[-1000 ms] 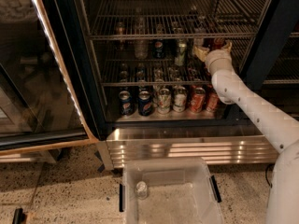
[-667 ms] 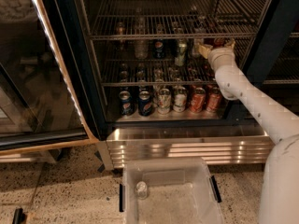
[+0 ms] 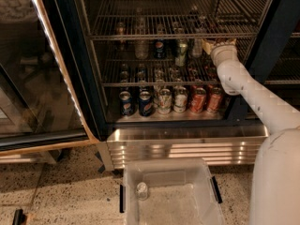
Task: Pick coke can from middle shelf of fridge
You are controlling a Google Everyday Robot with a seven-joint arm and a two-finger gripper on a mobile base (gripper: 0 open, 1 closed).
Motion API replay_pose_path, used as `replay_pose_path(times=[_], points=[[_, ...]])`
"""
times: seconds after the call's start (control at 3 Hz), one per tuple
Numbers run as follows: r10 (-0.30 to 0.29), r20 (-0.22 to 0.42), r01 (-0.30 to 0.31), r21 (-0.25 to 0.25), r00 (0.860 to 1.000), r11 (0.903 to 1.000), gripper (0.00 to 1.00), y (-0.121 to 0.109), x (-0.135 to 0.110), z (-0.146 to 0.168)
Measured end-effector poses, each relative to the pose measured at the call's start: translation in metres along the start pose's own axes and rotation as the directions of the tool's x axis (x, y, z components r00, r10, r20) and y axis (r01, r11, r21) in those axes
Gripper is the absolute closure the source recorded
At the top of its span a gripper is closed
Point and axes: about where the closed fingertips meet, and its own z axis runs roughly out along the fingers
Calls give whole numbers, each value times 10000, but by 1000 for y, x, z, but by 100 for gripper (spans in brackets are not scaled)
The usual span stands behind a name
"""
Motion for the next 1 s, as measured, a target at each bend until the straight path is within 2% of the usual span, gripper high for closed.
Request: replay_pose_path(times=[1.0], points=[[50, -857, -46, 47, 9963, 10000, 32, -6, 14, 21]])
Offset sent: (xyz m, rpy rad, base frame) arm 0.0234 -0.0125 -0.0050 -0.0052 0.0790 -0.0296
